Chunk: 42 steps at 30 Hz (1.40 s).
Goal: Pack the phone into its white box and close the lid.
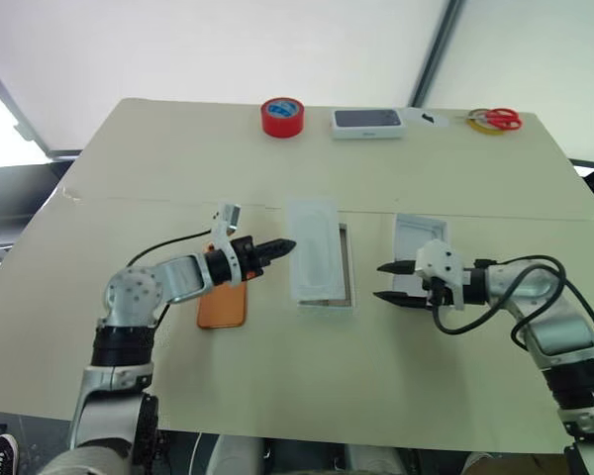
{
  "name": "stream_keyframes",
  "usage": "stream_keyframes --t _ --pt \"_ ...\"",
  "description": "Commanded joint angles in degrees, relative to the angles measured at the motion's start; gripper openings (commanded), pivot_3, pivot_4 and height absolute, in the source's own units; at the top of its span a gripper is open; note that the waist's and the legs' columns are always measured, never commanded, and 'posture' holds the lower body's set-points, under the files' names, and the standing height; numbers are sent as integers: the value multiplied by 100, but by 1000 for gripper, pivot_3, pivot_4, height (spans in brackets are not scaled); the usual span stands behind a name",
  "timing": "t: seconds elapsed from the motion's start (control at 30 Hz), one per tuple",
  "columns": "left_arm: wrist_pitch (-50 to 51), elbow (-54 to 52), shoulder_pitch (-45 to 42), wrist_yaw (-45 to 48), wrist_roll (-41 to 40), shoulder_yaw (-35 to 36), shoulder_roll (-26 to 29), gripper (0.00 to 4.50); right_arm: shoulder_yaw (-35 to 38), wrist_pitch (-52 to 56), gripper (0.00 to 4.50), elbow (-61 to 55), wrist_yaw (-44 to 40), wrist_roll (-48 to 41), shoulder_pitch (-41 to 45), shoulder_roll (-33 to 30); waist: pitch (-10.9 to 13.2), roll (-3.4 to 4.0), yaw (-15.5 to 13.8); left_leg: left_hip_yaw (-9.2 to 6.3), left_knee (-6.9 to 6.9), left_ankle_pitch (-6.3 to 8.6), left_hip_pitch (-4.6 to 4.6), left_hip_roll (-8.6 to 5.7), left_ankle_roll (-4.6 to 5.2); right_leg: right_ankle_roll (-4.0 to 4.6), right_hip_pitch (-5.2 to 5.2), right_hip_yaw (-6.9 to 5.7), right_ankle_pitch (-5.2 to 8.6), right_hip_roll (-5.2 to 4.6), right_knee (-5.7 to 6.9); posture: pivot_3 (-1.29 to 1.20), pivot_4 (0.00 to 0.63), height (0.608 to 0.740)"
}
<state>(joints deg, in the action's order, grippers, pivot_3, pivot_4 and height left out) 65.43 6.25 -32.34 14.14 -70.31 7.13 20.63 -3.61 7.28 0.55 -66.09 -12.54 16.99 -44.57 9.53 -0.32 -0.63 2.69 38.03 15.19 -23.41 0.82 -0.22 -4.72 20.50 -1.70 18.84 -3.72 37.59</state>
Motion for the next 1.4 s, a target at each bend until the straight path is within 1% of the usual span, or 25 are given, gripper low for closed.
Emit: stream_keyframes --t 0.03,0.1,0.23,0.27,0.37,0.47,0.53,0.6,0.67,0.73,0.8,1.03,1.1,1.17,1.2,1.23,1.27,1.3,1.33,1.37,1.4 --pt "-50 241 -221 595 417 -203 -38 0 183 -52 2421 -149 68 -84 -30 -35 0 0 -1 0 0 0 0 0 0 0 0 0 0 0 0 0 150 740" --pt "-97 439 -333 881 668 -309 -75 0 199 -64 2421 -191 114 -82 -70 -30 0 0 -10 0 0 0 -1 0 0 -1 0 0 0 0 0 0 150 740" --pt "41 882 -608 1299 900 -304 -161 0 250 -48 2421 -253 165 -105 -133 -65 2 -4 -4 0 0 0 -1 0 0 -1 0 0 0 0 0 0 150 740" --pt "-89 969 -667 1399 1120 -401 -165 0 273 -75 2421 -260 186 -92 -149 -83 2 -3 -4 0 0 0 -1 0 0 -1 0 0 0 0 0 0 150 740" --pt "-59 1294 -856 1677 1407 -491 -245 0 346 -28 2421 -345 230 -135 -210 -100 2 -3 -8 0 0 0 -1 0 0 -1 0 0 0 1 0 0 150 740" --pt "-11 1421 -983 1940 1663 -561 -287 869 370 1 2502 -463 254 -132 -298 -88 2 -4 -3 0 0 0 -1 0 0 -1 0 0 0 1 0 0 150 740" --pt "18 1426 -1049 2056 1801 -597 -290 1932 395 20 2502 -504 269 -141 -330 -83 3 -4 -1 0 0 0 -2 1 -1 -1 1 0 0 1 0 0 150 740" --pt "239 1383 -1098 2199 1784 -589 -267 2886 420 22 2502 -506 277 -152 -335 -81 3 -4 0 0 0 0 -2 1 -1 -1 2 0 0 1 0 0 150 740" --pt "298 1235 -1103 2269 1847 -592 -235 2886 434 -10 2502 -463 310 -142 -304 -61 3 -4 3 0 -1 0 -2 1 -1 -1 2 0 0 1 0 0 150 740" --pt "396 1231 -1188 2121 1756 -300 -312 2886 422 -31 2502 -424 321 -140 -270 -40 3 -4 -5 -1 -1 0 -2 1 -1 -1 2 0 0 1 0 0 150 740" --pt "496 1081 -1214 2057 1720 -162 -290 2886 397 -69 2502 -381 332 -124 -226 -11 5 -8 -5 -1 0 0 -2 1 0 -1 2 0 0 0 0 0 150 740" --pt "1100 -60 -870 2005 1464 102 -85 2886 258 -229 2502 -157 382 -42 75 172 7 -9 10 -2 -2 -1 -3 3 -2 -1 3 0 -1 0 0 0 150 740" --pt "1264 -622 -527 2128 1344 88 157 2886 170 -341 2502 11 425 15 297 305 8 -9 40 -2 -3 -1 -2 3 -2 -1 3 0 -1 0 0 0 150 740" --pt "1148 -1073 -200 2228 1400 15 360 2886 115 -476 2502 175 437 66 492 426 10 -6 113 -2 -7 -1 -2 5 -3 -1 5 1 0 0 0 0 150 740" --pt "726 -1265 -40 2230 1642 -12 421 2886 76 -577 2502 310 506 168 613 485 11 -7 122 -2 -9 -2 -2 5 -4 -1 5 1 0 0 0 0 150 740" --pt "46 -1477 164 2253 2122 -139 559 2886 56 -608 2502 464 575 191 775 598 12 -8 125 -3 -10 -3 -2 5 -6 -1 6 1 0 0 0 0 150 740" --pt "-707 -1692 382 2336 2637 -292 716 2933 47 -513 2246 571 632 150 924 716 12 -8 131 -4 -11 -3 -2 5 -7 -1 6 1 0 0 0 0 150 740" --pt "-1249 -1828 540 2411 2998 -411 824 2953 46 -444 1951 647 661 114 1024 798 12 -7 131 -2 -10 -4 -1 4 -8 0 5 1 0 0 -2 0 150 740" --pt "-1652 -1895 691 2480 3122 -299 830 2953 -31 -472 1638 638 710 180 1140 892 13 -7 129 -1 -11 -4 -1 4 -8 0 5 1 -1 0 -3 0 150 740" --pt "-2043 -1951 854 2586 3295 -256 915 2953 -124 -592 1140 663 841 339 1247 999 13 -6 119 -2 -12 -4 -2 4 -9 0 6 1 0 0 -4 0 150 740" --pt "-2652 -2037 1085 2750 3549 -213 985 2953 -228 -694 653 722 1039 536 1363 1134 13 -6 129 -2 -16 -4 -2 5 -9 1 6 1 0 -1 -7 0 150 740"
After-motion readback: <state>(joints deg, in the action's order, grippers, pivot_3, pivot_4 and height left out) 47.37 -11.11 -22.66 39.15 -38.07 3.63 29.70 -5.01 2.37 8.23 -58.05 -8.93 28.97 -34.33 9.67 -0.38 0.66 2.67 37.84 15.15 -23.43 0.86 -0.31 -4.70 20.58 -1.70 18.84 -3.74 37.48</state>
